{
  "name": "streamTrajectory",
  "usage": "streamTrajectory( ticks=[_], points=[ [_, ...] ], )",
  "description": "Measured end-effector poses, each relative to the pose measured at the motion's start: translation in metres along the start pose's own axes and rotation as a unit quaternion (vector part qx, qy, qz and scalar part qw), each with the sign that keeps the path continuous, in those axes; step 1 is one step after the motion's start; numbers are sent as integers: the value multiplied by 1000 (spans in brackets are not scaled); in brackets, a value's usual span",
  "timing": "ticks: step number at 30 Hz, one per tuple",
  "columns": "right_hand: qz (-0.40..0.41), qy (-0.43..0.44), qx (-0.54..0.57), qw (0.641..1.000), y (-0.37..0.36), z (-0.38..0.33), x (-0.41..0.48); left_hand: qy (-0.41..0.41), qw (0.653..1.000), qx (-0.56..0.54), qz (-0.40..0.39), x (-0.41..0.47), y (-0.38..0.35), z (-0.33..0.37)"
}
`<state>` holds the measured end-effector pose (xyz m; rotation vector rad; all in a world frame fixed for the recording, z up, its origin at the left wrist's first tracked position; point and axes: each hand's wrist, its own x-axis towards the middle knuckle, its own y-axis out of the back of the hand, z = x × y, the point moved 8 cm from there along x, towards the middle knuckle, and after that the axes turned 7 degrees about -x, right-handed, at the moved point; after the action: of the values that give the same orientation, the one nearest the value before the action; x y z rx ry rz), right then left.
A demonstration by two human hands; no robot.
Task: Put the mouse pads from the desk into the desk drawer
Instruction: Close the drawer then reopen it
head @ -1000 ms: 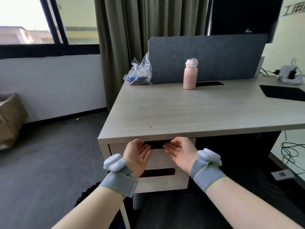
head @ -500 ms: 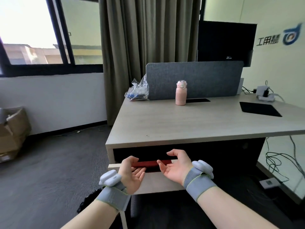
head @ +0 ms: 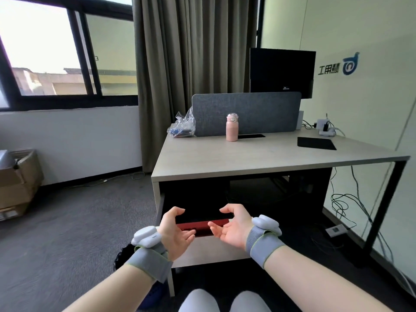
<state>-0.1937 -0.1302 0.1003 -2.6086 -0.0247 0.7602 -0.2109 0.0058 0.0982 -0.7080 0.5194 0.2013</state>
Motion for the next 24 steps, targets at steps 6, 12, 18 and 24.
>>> streamTrajectory(
  ticks=[6, 12, 18, 24],
  points=[
    [-33, 7, -135, 990, -11, -33, -8, -34, 986, 155, -50, -20, -41, 28],
    [-33, 32, -189, 981, 2, -102, 35, -39, 973, 206, -94, 30, -109, 42],
    [29, -4, -183, 983, 56, -164, 149, -11, 969, 241, -59, 160, -176, 37],
    [67, -55, -152, 985, 76, -238, 166, 61, 964, 253, -49, 197, -264, 51]
  ],
)
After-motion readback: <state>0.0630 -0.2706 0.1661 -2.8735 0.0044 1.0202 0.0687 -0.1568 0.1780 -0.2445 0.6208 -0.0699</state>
